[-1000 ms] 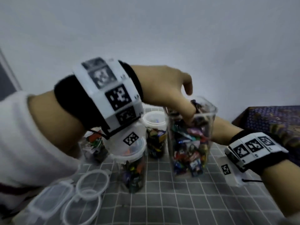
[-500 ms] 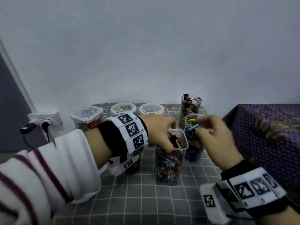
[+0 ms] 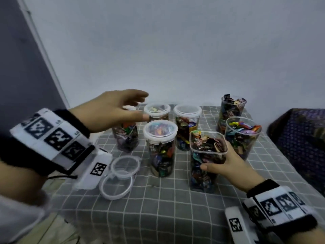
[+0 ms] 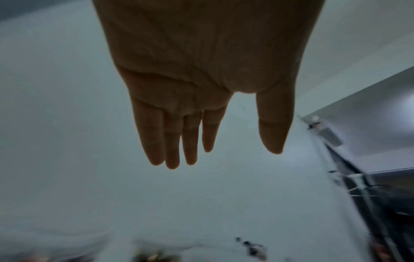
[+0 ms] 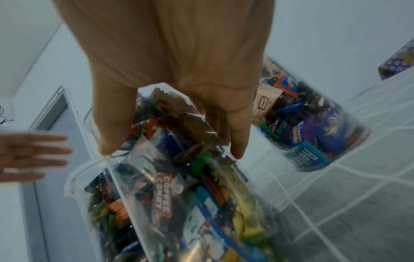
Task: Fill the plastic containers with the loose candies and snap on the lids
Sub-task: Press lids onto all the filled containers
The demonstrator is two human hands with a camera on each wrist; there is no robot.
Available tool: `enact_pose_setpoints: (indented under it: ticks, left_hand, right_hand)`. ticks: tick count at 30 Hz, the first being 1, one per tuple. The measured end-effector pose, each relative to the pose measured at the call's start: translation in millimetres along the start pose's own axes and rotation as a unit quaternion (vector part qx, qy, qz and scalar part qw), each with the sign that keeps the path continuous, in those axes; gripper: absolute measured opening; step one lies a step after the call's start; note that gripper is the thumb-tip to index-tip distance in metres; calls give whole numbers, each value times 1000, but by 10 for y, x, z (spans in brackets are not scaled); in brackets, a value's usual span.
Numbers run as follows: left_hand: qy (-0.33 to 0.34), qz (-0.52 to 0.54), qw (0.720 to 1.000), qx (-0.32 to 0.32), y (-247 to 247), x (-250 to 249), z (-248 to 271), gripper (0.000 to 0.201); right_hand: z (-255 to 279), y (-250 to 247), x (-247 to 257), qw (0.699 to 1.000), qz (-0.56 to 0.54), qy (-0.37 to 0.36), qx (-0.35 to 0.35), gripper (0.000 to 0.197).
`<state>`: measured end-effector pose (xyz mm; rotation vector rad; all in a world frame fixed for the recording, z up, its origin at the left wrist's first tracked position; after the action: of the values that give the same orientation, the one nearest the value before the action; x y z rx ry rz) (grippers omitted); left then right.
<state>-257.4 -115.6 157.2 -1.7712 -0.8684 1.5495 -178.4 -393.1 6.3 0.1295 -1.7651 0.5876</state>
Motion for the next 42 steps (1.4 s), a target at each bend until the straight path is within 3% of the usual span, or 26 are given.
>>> enact_pose_setpoints:
  ticks: [2,4,7,10,14,18,22,27,31,35,38,42]
  left_hand:
    - [-60,-25,998,-19,-92,329,139,100]
    - [-133,-90,987,4,-71,642,245,105]
    - [-255,-181,947,71,68,1172,320,95]
    - [-336,-247,902,112,279,1630,335,84]
    - [-372,-266,881,125,537,1979,349,68]
    - [-385,-243,883,111,674,2064,353,58]
    - [-392,-237,885,82,711,2066,364,60]
    - [-397,-202,895,27,609,2013,385,68]
    - [-375,-132,914,-83,261,1859,383,81]
    - [-272,-78,947,-153,-109,1334,338,105]
    - [-147,-1,977,-152,-231,774,258,96]
    - [-21,32,997,-73,-135,68,102,84]
  right_hand:
    - [-8,24,2,1000,-2,-1,-7,82]
    - [-31,46,-10,1000,-4,-6,-9,83]
    - [-74,102,-5,1000,-9,-10,-5,79]
    - [-111,138,-9,1000,-12,-13,-11,82]
    - [-115,138,-51,1000,-16,-8,-12,77]
    - [-117,129,-79,1000,-6,-4,-12,94]
    - [-110,135,-70,1000,-6,-4,-14,97]
    - [-98,134,-77,1000,-8,-5,-19,81]
    - [-106,130,-82,1000,-4,-11,-18,84]
    - [-122,103,-81,1000,1,-6,-6,85]
    - [-126,79,-70,1000,13,-3,-2,82]
    - [-111,64,-30,1000,16,-4,4,84]
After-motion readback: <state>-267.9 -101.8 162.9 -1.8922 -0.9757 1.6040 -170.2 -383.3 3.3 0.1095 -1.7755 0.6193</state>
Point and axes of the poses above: each hand's wrist, its own z-axis away from the middle knuckle, its own y-axis out of the palm, x = y × z, the point moved 2 cm from there along -z, towards the middle knuckle, and after that the axes turned 4 degrees about -y, right-handed, at the moved point
